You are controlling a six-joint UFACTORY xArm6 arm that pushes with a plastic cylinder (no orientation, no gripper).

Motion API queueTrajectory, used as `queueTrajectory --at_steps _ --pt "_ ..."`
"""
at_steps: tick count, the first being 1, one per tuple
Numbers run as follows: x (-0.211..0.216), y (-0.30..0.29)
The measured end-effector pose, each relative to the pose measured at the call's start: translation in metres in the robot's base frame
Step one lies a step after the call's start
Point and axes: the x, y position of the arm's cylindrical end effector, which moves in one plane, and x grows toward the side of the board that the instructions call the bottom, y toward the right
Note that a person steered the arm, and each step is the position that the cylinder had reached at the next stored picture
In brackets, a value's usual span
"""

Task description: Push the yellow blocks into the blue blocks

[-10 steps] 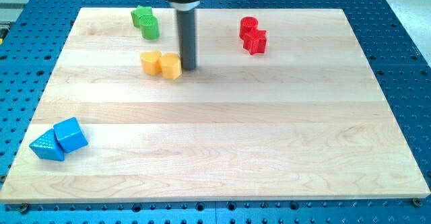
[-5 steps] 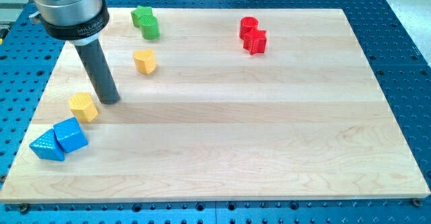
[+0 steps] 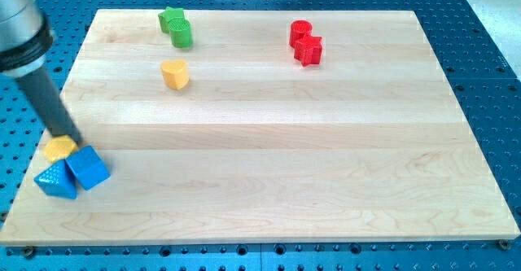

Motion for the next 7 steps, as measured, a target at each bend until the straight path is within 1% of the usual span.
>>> queueTrajectory --at_steps 1,2,3,4,5,6,7 --pt "-0.026 0.028" --pt "-0.054 0.128" --pt "-0.103 0.201" --pt "-0.142 0.183" --pt "-0.141 0.124" --pt "-0.158 0.079" --pt "-0.108 0.033"
